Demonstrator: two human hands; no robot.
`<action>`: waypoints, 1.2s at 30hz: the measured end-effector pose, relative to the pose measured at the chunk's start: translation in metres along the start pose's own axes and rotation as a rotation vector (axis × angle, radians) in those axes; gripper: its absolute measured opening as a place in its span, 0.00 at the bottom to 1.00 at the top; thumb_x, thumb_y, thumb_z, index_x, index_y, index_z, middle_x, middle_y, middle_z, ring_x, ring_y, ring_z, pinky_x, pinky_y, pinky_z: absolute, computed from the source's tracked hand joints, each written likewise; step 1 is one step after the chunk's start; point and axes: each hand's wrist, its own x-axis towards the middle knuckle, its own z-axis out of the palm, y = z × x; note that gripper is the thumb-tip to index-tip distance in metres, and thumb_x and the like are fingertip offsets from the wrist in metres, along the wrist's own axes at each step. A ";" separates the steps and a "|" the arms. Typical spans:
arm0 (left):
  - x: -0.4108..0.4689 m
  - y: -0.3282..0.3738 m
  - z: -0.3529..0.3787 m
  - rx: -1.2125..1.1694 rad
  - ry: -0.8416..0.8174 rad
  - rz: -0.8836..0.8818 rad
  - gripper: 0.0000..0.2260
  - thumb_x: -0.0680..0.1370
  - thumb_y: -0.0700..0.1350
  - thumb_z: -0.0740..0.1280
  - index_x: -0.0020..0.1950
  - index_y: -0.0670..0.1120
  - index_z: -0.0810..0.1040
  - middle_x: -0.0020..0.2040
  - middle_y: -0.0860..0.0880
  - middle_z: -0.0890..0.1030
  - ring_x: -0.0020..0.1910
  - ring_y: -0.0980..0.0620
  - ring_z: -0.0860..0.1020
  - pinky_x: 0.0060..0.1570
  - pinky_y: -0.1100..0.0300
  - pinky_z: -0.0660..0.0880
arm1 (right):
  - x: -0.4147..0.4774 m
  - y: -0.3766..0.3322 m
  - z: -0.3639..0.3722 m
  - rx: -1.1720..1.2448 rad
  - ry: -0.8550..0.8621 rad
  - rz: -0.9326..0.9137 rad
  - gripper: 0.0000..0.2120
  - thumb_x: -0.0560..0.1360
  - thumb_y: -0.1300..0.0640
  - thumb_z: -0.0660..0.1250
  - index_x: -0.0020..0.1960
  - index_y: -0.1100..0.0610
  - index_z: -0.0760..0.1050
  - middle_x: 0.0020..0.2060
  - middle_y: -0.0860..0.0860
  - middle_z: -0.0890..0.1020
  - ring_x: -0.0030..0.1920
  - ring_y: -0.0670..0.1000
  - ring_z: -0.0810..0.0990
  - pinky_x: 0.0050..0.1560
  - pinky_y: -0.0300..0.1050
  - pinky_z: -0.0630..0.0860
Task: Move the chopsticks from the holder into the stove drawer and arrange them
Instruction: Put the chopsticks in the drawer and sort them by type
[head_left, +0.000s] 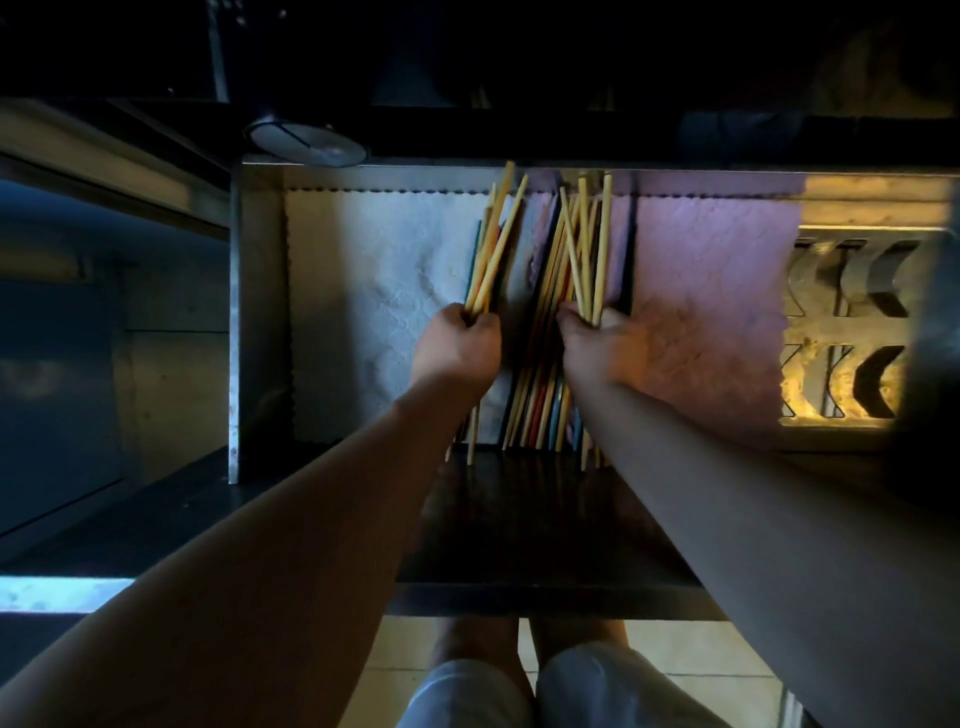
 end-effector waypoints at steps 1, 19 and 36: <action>0.001 -0.002 -0.002 -0.018 0.006 -0.003 0.07 0.78 0.44 0.61 0.46 0.42 0.77 0.38 0.45 0.76 0.46 0.41 0.77 0.41 0.57 0.68 | -0.001 0.000 0.001 0.002 0.005 -0.004 0.15 0.75 0.48 0.67 0.49 0.60 0.82 0.40 0.57 0.82 0.43 0.55 0.81 0.38 0.38 0.66; 0.001 -0.015 -0.008 -0.222 -0.017 -0.076 0.08 0.69 0.48 0.59 0.37 0.45 0.73 0.34 0.47 0.76 0.40 0.39 0.80 0.45 0.45 0.80 | -0.009 -0.013 0.021 -0.080 0.031 -0.049 0.09 0.72 0.52 0.71 0.48 0.57 0.82 0.47 0.56 0.84 0.50 0.55 0.82 0.46 0.39 0.73; 0.004 -0.021 -0.010 -0.291 -0.042 -0.081 0.07 0.75 0.44 0.60 0.40 0.46 0.74 0.36 0.45 0.78 0.42 0.39 0.82 0.46 0.40 0.81 | -0.007 -0.033 0.031 -0.259 0.017 -0.004 0.16 0.72 0.51 0.68 0.54 0.61 0.79 0.52 0.58 0.83 0.56 0.58 0.81 0.50 0.44 0.75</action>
